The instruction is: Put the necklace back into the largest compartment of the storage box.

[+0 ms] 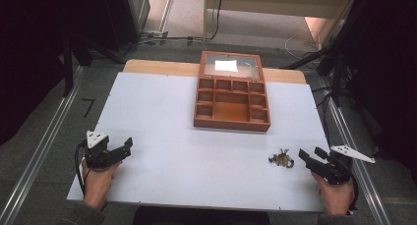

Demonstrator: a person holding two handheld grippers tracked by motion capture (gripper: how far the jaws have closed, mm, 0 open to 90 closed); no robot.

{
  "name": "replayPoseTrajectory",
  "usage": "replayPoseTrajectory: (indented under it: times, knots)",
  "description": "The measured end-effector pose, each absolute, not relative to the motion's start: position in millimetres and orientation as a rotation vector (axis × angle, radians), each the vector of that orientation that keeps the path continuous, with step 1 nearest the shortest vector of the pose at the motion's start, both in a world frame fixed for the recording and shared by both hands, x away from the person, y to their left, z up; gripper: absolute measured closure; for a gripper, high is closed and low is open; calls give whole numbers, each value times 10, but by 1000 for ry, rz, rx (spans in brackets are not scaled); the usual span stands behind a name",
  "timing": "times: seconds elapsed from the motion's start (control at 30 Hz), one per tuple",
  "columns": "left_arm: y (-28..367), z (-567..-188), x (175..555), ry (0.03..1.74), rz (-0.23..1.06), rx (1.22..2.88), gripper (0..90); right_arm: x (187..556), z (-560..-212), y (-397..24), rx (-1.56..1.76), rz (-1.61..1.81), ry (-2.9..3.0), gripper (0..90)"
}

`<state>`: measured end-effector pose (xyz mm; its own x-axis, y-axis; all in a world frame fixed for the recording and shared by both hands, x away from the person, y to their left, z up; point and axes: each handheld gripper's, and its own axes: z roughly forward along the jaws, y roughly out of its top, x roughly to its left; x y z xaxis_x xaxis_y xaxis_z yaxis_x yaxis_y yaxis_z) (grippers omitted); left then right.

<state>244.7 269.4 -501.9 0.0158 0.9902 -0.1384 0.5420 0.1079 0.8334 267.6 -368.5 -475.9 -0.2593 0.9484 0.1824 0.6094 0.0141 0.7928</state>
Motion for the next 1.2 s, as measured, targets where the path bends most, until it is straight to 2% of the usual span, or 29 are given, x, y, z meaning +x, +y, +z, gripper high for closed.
replayPoseTrajectory:
  times: [1.2]
  knots:
    - [2671, -5026, 2471, 1614, 735, 1551, 158, 2734, -4790, -3502, 1551, 1107, 1964, 280]
